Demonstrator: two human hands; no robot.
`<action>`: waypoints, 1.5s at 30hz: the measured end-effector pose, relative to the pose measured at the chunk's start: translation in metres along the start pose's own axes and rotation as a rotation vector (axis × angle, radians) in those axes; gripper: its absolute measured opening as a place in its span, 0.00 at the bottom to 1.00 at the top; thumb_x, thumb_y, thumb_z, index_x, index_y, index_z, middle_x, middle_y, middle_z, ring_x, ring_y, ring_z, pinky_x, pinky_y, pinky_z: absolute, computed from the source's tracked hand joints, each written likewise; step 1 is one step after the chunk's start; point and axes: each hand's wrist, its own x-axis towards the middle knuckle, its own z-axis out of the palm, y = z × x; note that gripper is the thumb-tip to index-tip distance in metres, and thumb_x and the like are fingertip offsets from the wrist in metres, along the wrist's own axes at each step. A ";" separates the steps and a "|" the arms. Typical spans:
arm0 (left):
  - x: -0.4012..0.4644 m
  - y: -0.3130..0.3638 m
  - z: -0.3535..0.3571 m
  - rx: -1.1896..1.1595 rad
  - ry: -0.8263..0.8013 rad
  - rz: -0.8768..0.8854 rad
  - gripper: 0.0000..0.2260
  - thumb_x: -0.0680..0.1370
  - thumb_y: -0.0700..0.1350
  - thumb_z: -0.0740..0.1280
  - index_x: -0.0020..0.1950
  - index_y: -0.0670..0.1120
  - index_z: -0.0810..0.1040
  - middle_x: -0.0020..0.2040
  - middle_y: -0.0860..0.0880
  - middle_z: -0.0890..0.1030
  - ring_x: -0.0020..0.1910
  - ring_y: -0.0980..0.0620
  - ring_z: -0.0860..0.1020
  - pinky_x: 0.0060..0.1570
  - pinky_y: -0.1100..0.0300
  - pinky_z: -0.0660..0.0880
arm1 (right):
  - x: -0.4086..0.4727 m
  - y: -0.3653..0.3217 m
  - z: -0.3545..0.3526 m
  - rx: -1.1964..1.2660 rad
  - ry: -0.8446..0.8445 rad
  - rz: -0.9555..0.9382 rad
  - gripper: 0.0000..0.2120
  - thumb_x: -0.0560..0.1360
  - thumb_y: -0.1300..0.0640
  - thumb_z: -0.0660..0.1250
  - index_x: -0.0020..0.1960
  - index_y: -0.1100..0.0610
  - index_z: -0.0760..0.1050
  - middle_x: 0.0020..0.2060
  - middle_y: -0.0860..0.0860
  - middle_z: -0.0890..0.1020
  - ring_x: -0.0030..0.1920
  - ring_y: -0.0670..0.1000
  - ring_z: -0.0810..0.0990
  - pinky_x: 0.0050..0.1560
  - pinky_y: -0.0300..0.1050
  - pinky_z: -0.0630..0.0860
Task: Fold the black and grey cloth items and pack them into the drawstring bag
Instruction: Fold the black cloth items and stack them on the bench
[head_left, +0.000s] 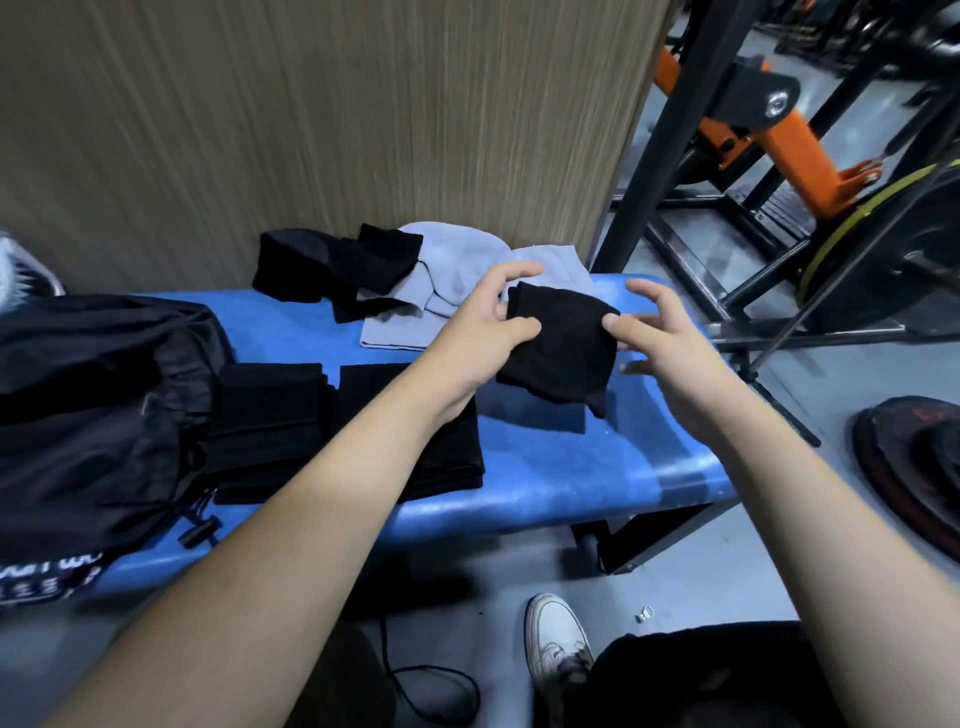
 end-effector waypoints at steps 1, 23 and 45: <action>-0.004 0.003 -0.006 -0.031 -0.007 0.015 0.22 0.80 0.34 0.62 0.70 0.54 0.71 0.42 0.44 0.81 0.42 0.49 0.79 0.46 0.59 0.76 | 0.001 -0.002 0.002 0.080 -0.075 0.053 0.31 0.73 0.48 0.72 0.73 0.44 0.64 0.49 0.52 0.80 0.46 0.51 0.79 0.50 0.47 0.74; -0.091 0.001 -0.114 0.649 0.138 -0.086 0.13 0.73 0.48 0.77 0.55 0.55 0.80 0.36 0.61 0.72 0.25 0.66 0.71 0.31 0.71 0.65 | -0.021 -0.022 0.114 -0.298 -0.313 -0.149 0.15 0.77 0.60 0.70 0.61 0.50 0.74 0.53 0.52 0.76 0.33 0.47 0.73 0.34 0.41 0.72; -0.090 -0.037 -0.102 1.322 0.054 0.064 0.27 0.84 0.58 0.50 0.82 0.52 0.54 0.81 0.55 0.56 0.80 0.56 0.51 0.78 0.56 0.44 | -0.037 0.005 0.142 -1.070 -0.421 -0.587 0.45 0.71 0.28 0.42 0.81 0.52 0.53 0.79 0.51 0.57 0.79 0.51 0.52 0.76 0.48 0.48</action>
